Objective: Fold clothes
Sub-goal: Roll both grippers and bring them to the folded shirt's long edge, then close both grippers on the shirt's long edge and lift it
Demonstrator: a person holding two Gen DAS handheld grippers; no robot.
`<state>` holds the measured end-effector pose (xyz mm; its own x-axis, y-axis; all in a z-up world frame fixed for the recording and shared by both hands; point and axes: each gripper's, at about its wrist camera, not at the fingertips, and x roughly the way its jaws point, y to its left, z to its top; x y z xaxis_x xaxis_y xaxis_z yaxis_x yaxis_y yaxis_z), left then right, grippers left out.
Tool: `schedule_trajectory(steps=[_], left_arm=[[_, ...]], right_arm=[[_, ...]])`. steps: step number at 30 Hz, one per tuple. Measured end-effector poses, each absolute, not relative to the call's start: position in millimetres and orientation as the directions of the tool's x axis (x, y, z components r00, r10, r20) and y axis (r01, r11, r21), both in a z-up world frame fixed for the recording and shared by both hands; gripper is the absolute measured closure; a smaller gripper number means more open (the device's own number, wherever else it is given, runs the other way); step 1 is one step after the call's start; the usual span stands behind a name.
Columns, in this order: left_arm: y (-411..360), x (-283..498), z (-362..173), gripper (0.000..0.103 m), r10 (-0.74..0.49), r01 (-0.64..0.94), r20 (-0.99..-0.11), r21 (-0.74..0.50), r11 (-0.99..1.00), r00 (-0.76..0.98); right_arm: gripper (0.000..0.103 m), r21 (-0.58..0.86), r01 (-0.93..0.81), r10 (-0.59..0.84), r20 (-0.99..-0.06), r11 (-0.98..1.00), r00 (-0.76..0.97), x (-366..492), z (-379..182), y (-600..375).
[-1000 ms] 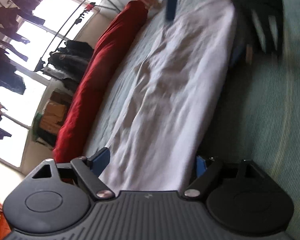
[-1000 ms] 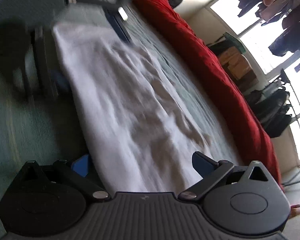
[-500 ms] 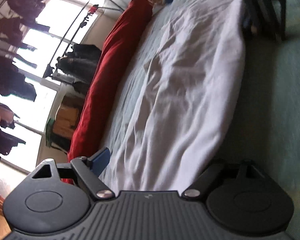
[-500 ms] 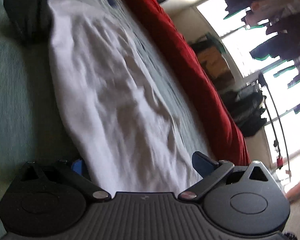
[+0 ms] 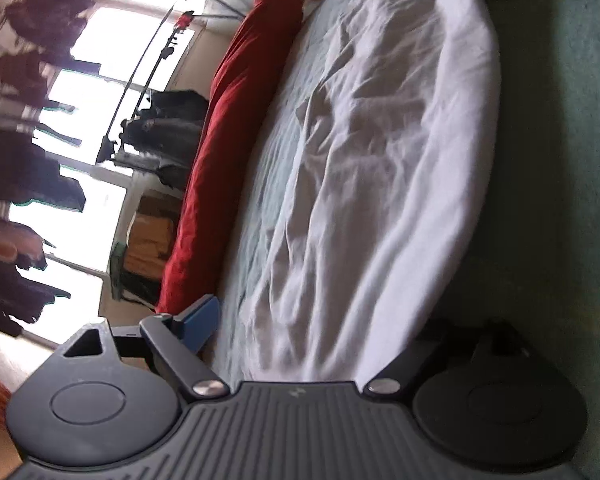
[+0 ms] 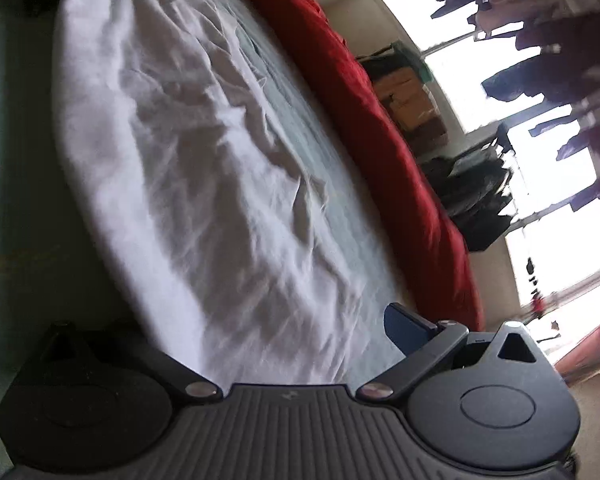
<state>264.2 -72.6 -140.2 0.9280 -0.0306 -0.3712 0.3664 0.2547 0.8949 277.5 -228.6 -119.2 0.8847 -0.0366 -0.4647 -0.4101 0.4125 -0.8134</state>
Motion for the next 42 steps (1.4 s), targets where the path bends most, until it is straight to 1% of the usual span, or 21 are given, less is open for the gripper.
schedule_trajectory(steps=[2,5,8,12,13,15,16,17,18,19,20,21,23,27,30,33,38,42], left_arm=[[-77,266,-143,0.018,-0.035,0.361,-0.363,0.905,0.226,0.931],[-75,265,-145,0.019,-0.031,0.355,-0.358,0.903,0.241,0.933],[-76,268,-148,0.020,-0.023,0.357,-0.363,0.903,0.240,0.932],[-81,273,-149,0.020,-0.016,0.376,-0.381,0.904,0.203,0.924],[-81,274,-150,0.023,-0.014,0.383,-0.388,0.902,0.198,0.922],[-82,272,-152,0.035,-0.015,0.399,-0.404,0.896,0.196,0.915],[-81,268,-155,0.053,-0.017,0.409,-0.414,0.891,0.195,0.910],[-82,265,-160,0.077,-0.024,0.423,-0.426,0.887,0.185,0.904],[-83,262,-166,0.091,-0.030,0.436,-0.438,0.883,0.175,0.898],[-84,258,-174,0.103,-0.030,0.425,-0.426,0.891,0.161,0.904],[-85,255,-181,0.103,-0.030,0.413,-0.413,0.899,0.147,0.910],[-85,255,-181,0.103,-0.027,0.407,-0.408,0.900,0.157,0.913],[-83,259,-177,0.103,-0.034,0.426,-0.427,0.887,0.177,0.903],[-83,263,-175,0.103,-0.029,0.433,-0.435,0.884,0.174,0.900],[-83,260,-176,0.103,-0.030,0.428,-0.431,0.883,0.193,0.902],[-83,262,-173,0.103,-0.032,0.434,-0.437,0.880,0.192,0.899],[-82,267,-163,0.102,-0.033,0.458,-0.459,0.872,0.172,0.888],[-82,265,-155,0.102,-0.032,0.452,-0.454,0.876,0.167,0.891]], right_arm=[[0.000,-0.837,-0.399,-0.040,-0.445,0.375,0.895,279,-125,-220],[0.000,-0.849,-0.386,-0.042,-0.428,0.361,0.903,277,-128,-219],[0.004,-0.852,-0.372,-0.045,-0.416,0.370,0.908,276,-132,-219],[0.003,-0.855,-0.395,-0.051,-0.435,0.338,0.899,281,-134,-215],[0.003,-0.853,-0.403,-0.052,-0.443,0.333,0.895,282,-134,-215],[0.005,-0.852,-0.410,-0.061,-0.452,0.325,0.890,282,-134,-213],[0.010,-0.854,-0.412,-0.061,-0.453,0.318,0.890,279,-135,-212],[0.015,-0.852,-0.420,-0.057,-0.459,0.314,0.887,275,-138,-210],[0.030,-0.848,-0.430,-0.052,-0.466,0.310,0.883,271,-140,-209],[0.053,-0.841,-0.444,-0.042,-0.479,0.310,0.877,265,-145,-208],[0.072,-0.837,-0.454,-0.036,-0.487,0.305,0.873,259,-151,-206],[0.095,-0.842,-0.456,-0.037,-0.486,0.289,0.873,253,-161,-203],[0.095,-0.870,-0.413,-0.055,-0.442,0.269,0.896,246,-174,-198],[0.095,-0.813,-0.467,-0.044,-0.512,0.347,0.858,257,-161,-202],[0.095,-0.834,-0.445,-0.058,-0.488,0.327,0.871,253,-165,-200],[0.095,-0.834,-0.429,-0.055,-0.474,0.348,0.879,252,-164,-203],[0.097,-0.828,-0.467,-0.062,-0.508,0.310,0.859,254,-155,-202],[0.098,-0.816,-0.506,-0.063,-0.542,0.280,0.838,255,-146,-200]])
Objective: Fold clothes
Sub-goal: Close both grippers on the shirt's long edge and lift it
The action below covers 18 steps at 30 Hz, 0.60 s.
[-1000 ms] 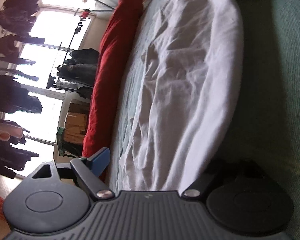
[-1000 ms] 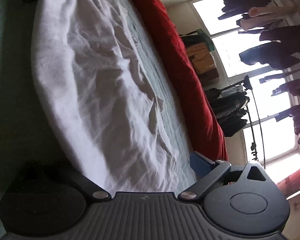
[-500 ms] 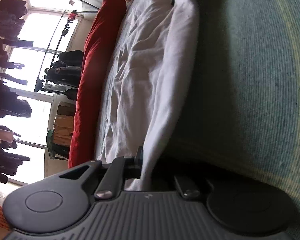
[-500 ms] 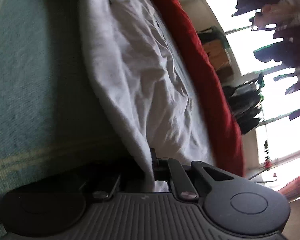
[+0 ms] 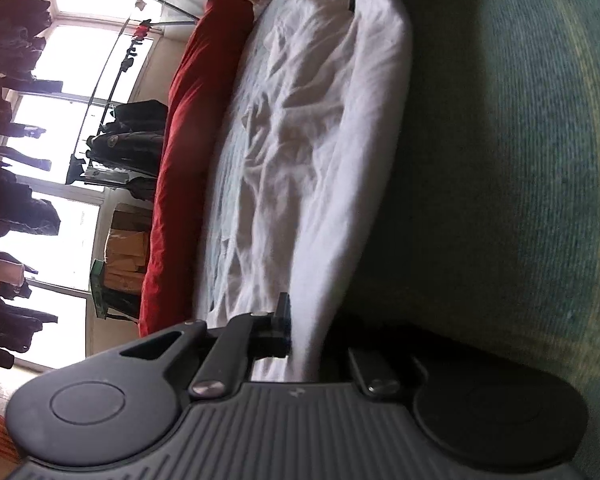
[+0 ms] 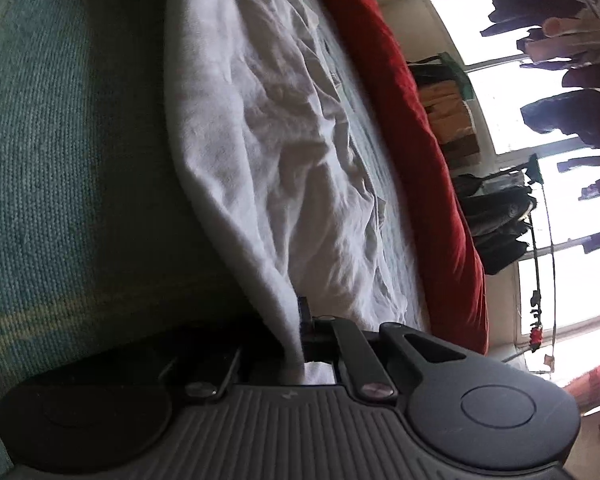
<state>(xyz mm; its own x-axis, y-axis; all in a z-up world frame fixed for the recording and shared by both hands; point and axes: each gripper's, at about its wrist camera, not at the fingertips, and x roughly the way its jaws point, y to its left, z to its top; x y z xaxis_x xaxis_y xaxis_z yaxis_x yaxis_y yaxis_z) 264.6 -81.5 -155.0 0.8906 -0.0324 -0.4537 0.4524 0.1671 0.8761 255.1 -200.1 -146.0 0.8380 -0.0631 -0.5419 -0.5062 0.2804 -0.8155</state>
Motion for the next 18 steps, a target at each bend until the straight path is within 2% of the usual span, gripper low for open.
schedule_trajectory(steps=[7,18], left_arm=[[-79,246,-132,0.103,-0.048,0.453,-0.451,0.877,0.163,0.891],[-68,170,-115,0.102,-0.075,0.510,-0.504,0.854,0.103,0.860]], right_arm=[[0.098,-0.812,-0.512,-0.055,-0.546,0.281,0.836,248,-118,-201],[0.098,-0.727,-0.637,-0.016,-0.662,0.257,0.749,178,-86,-198]])
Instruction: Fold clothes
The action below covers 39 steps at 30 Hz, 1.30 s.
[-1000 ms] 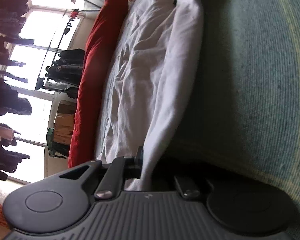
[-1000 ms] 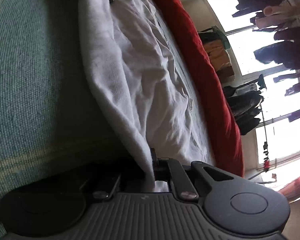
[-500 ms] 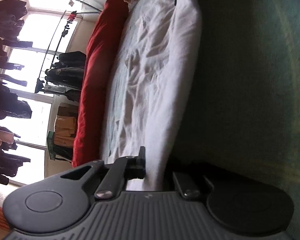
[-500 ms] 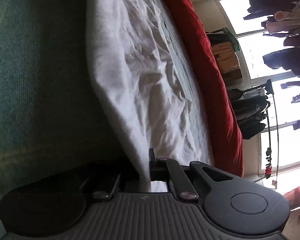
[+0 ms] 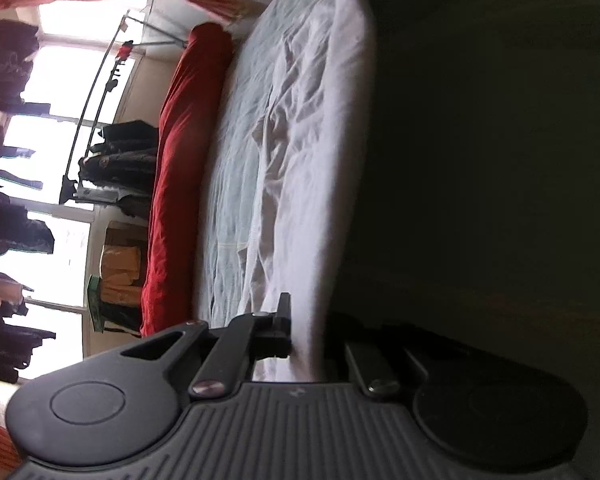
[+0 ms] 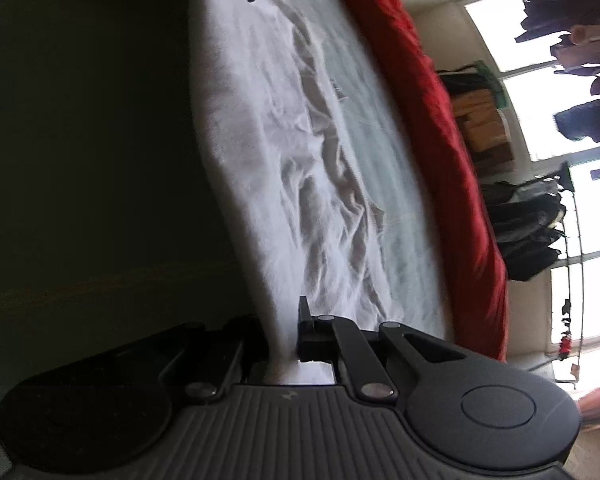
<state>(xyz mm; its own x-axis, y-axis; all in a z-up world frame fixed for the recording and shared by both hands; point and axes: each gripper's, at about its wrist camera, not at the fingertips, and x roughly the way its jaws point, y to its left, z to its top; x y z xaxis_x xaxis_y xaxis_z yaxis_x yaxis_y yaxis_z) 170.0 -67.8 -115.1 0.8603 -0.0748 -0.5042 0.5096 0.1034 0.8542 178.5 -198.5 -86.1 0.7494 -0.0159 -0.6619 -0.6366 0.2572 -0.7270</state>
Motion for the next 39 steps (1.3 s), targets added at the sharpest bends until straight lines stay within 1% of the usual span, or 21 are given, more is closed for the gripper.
schedule_trajectory(steps=[6,10,11,13,14,17,18,19,20,21,22,24,27,29,31,33,35,36,37,38,39], left_arm=[[-64,126,-107,0.102,-0.083,0.535,-0.529,0.838,0.105,0.845],[-64,113,-119,0.102,-0.081,0.568,-0.563,0.815,0.113,0.823],[-64,113,-124,0.099,-0.075,0.578,-0.574,0.807,0.122,0.816],[-64,110,-130,0.095,-0.062,0.596,-0.593,0.793,0.128,0.803],[-63,106,-132,0.091,-0.057,0.599,-0.597,0.791,0.123,0.800],[-55,91,-127,0.090,-0.060,0.640,-0.638,0.757,0.133,0.768],[-51,89,-123,0.089,-0.064,0.659,-0.659,0.736,0.155,0.750],[-44,89,-115,0.089,-0.069,0.692,-0.694,0.695,0.196,0.717],[-37,90,-108,0.089,-0.076,0.721,-0.728,0.651,0.238,0.682],[-30,93,-98,0.089,-0.087,0.738,-0.752,0.608,0.293,0.654],[-23,97,-89,0.089,-0.100,0.751,-0.774,0.562,0.348,0.625],[-9,111,-68,0.089,-0.134,0.747,-0.795,0.477,0.464,0.591],[7,141,-41,0.086,-0.180,0.678,-0.758,0.417,0.605,0.627],[12,166,-33,0.076,-0.203,0.634,-0.737,0.367,0.681,0.645],[15,185,-40,0.076,-0.227,0.609,-0.743,0.290,0.738,0.629],[17,194,-57,0.076,-0.222,0.586,-0.771,0.231,0.776,0.597],[20,196,-77,0.075,-0.213,0.557,-0.802,0.172,0.813,0.558],[28,191,-82,0.075,-0.224,0.545,-0.799,0.149,0.825,0.558],[36,186,-86,0.074,-0.235,0.532,-0.795,0.127,0.837,0.560],[45,181,-86,0.069,-0.247,0.523,-0.792,0.104,0.846,0.558],[54,177,-83,0.067,-0.245,0.504,-0.800,0.082,0.860,0.548]], right_arm=[[0.098,-0.689,-0.676,-0.004,-0.701,0.262,0.713,133,-73,-196],[0.096,-0.655,-0.695,0.005,-0.727,0.296,0.687,118,-75,-196],[0.095,-0.640,-0.703,0.004,-0.739,0.309,0.674,119,-78,-196],[0.081,-0.604,-0.720,0.003,-0.766,0.342,0.643,120,-87,-197],[0.079,-0.585,-0.727,0.003,-0.778,0.360,0.628,118,-91,-199],[0.077,-0.543,-0.732,0.011,-0.800,0.411,0.600,112,-90,-209],[0.072,-0.527,-0.734,0.015,-0.808,0.429,0.589,110,-88,-213],[0.066,-0.505,-0.738,0.025,-0.818,0.448,0.575,106,-84,-219],[0.062,-0.483,-0.742,0.038,-0.826,0.464,0.562,102,-81,-225],[0.054,-0.456,-0.748,0.055,-0.836,0.482,0.546,99,-76,-232],[0.052,-0.429,-0.752,0.074,-0.845,0.500,0.530,96,-72,-239],[0.052,-0.382,-0.754,0.113,-0.852,0.535,0.511,93,-60,-253],[0.052,-0.323,-0.725,0.180,-0.834,0.608,0.522,95,-42,-268],[0.052,-0.262,-0.690,0.237,-0.808,0.675,0.540,101,-33,-275],[0.052,-0.196,-0.633,0.273,-0.779,0.748,0.564,110,-31,-279],[0.052,-0.138,-0.581,0.284,-0.767,0.802,0.575,125,-42,-281],[0.052,-0.086,-0.530,0.279,-0.772,0.844,0.571,137,-62,-285],[0.052,-0.062,-0.512,0.279,-0.779,0.857,0.562,137,-71,-290],[0.052,-0.054,-0.499,0.274,-0.781,0.865,0.561,134,-78,-295],[0.052,-0.046,-0.485,0.270,-0.784,0.873,0.560,132,-86,-299],[0.052,-0.035,-0.473,0.270,-0.783,0.880,0.561,128,-91,-305]])
